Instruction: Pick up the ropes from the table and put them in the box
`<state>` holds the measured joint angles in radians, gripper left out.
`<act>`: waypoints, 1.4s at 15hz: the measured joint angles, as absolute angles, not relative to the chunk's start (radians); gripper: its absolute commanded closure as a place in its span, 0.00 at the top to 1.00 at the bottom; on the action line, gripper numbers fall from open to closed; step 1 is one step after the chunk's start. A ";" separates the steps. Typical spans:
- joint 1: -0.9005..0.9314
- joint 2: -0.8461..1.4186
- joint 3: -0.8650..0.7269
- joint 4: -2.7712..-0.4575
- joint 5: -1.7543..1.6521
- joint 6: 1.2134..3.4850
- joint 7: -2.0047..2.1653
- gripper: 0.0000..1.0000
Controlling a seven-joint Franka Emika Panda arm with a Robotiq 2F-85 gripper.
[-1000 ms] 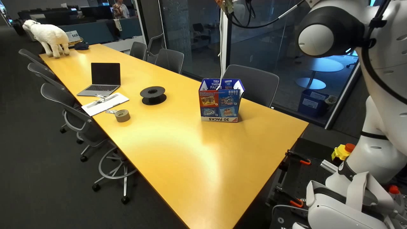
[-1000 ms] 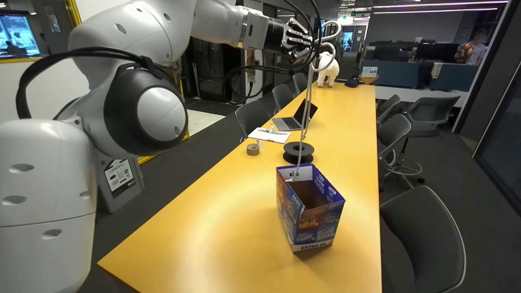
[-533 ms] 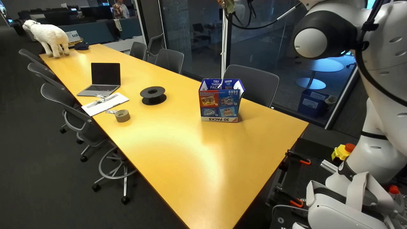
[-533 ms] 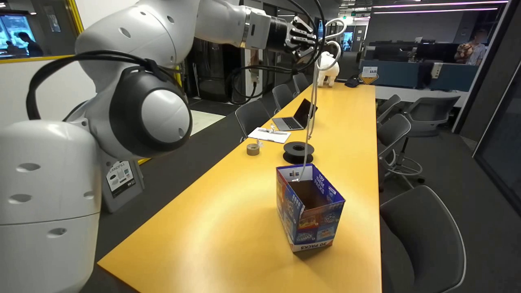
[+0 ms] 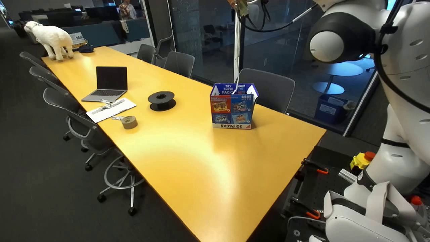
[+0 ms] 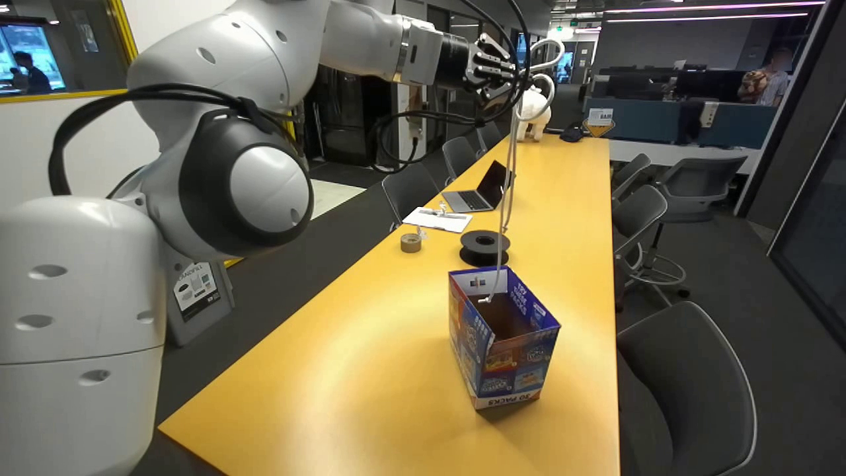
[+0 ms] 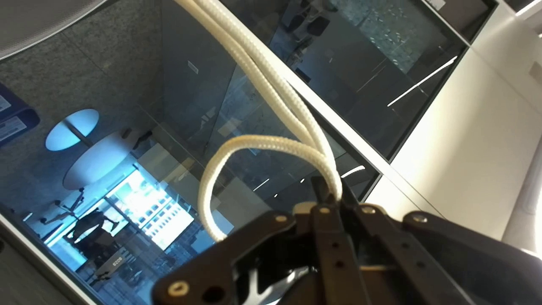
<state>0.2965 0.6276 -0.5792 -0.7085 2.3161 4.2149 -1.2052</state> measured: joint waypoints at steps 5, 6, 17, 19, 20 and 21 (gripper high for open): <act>0.311 0.628 -0.640 -0.759 2.383 4.215 -1.213 0.02; 0.316 0.628 -0.657 -0.770 2.397 4.215 -1.216 0.02; 0.376 0.585 -0.693 -0.910 2.519 4.215 -1.343 0.01; 0.376 0.559 -0.657 -0.945 2.519 4.215 -1.371 0.01; 0.375 0.545 -0.640 -0.964 2.519 4.215 -1.383 0.01; 0.374 0.533 -0.625 -0.981 2.519 4.215 -1.394 0.01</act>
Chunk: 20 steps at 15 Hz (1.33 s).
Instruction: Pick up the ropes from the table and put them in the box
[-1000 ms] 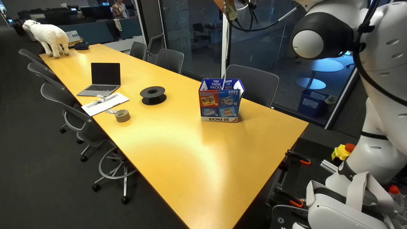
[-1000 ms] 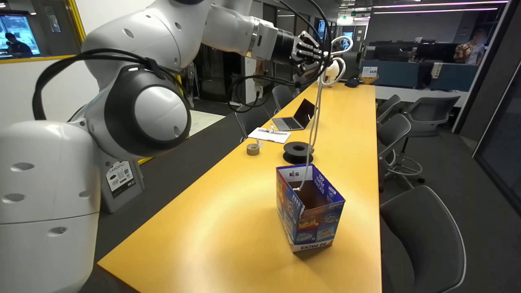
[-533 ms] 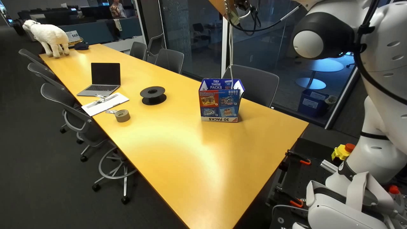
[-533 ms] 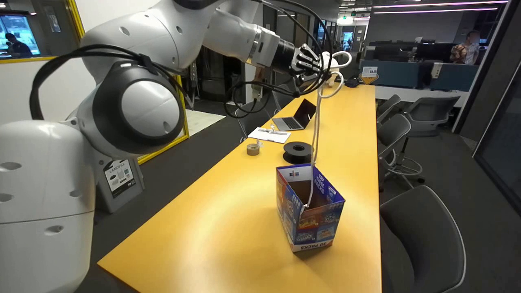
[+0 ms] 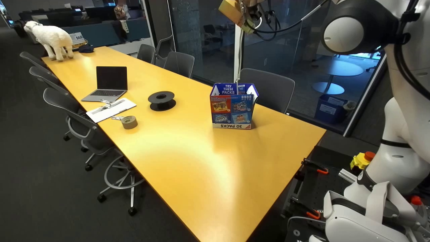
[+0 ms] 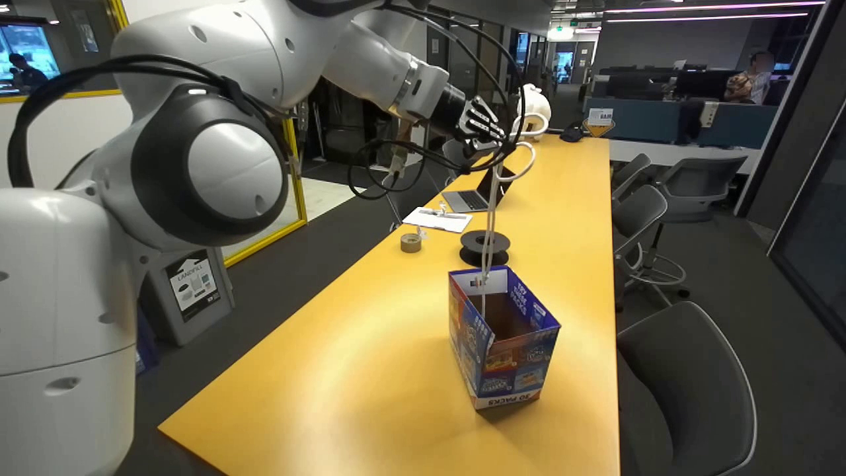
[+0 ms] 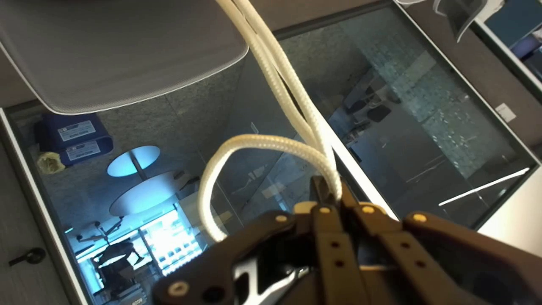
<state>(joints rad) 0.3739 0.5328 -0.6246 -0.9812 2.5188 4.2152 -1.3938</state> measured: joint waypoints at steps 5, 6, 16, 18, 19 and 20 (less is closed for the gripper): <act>0.356 0.483 -0.558 -1.057 2.519 4.215 -1.421 0.01; 0.350 0.475 -0.543 -1.070 2.519 4.215 -1.425 0.01; 0.270 0.420 -0.399 -1.160 2.517 4.215 -1.462 0.01; 0.270 0.420 -0.403 -1.153 2.514 4.215 -1.463 0.01; 0.272 0.421 -0.408 -1.148 2.513 4.215 -1.466 0.01; 0.275 0.421 -0.416 -1.141 2.513 4.215 -1.471 0.01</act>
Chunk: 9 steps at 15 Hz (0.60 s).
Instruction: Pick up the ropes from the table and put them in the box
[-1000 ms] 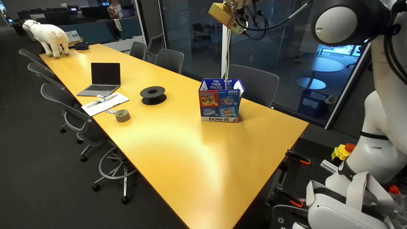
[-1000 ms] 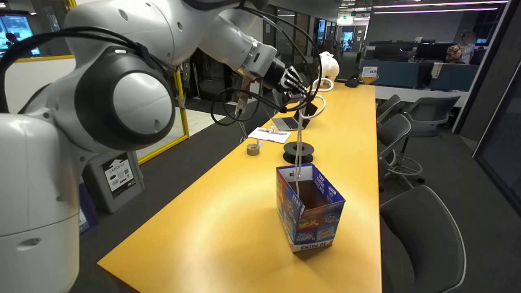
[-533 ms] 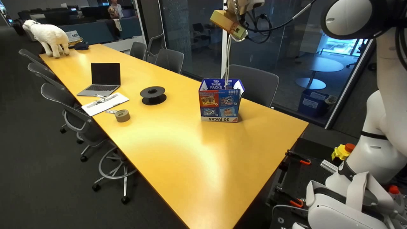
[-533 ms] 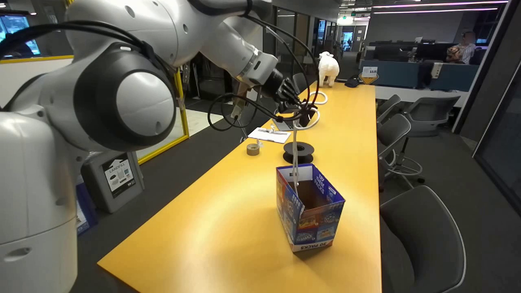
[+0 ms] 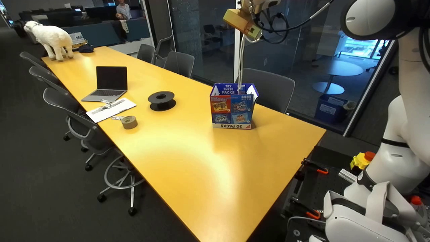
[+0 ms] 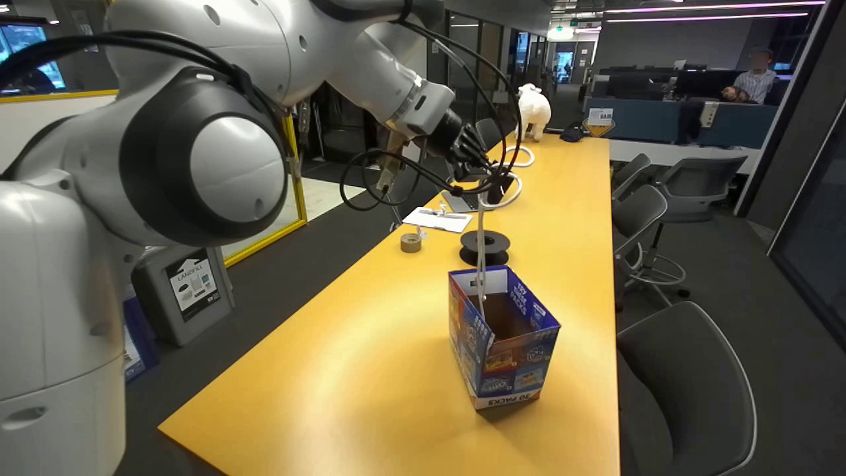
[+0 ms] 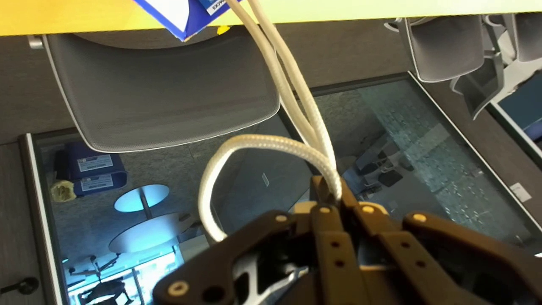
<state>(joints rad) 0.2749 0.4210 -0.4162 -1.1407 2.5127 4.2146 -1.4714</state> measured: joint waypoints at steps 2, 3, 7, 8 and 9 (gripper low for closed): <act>0.276 0.421 -0.423 -1.123 2.512 4.215 -1.486 0.01; 0.275 0.421 -0.423 -1.117 2.512 4.215 -1.495 0.01; 0.266 0.421 -0.402 -1.116 2.512 4.215 -1.522 0.01; 0.248 0.426 -0.366 -1.122 2.513 4.201 -1.521 0.01; 0.216 0.450 -0.316 -1.125 2.514 4.189 -1.516 0.01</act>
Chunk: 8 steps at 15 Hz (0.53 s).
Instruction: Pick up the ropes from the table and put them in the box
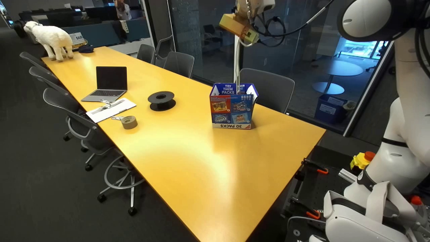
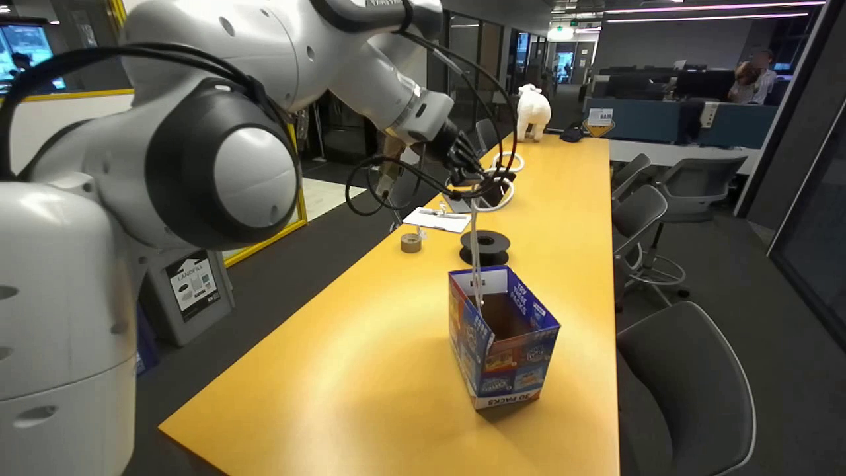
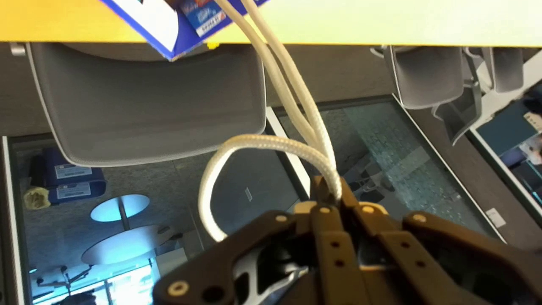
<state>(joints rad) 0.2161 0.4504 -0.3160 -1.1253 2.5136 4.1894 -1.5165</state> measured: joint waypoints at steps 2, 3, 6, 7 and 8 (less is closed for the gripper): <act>0.150 0.531 -0.214 -1.123 2.513 4.179 -1.509 0.01; 0.117 0.584 -0.165 -1.112 2.513 4.175 -1.506 0.01; 0.046 0.747 -0.067 -1.054 2.513 4.168 -1.492 0.01; 0.034 0.806 -0.055 -1.019 2.513 4.161 -1.492 0.01; 0.025 0.863 -0.051 -0.983 2.513 4.152 -1.492 0.01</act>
<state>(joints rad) 0.0245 0.8634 -0.0505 -0.9832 2.5130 4.1517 -1.4919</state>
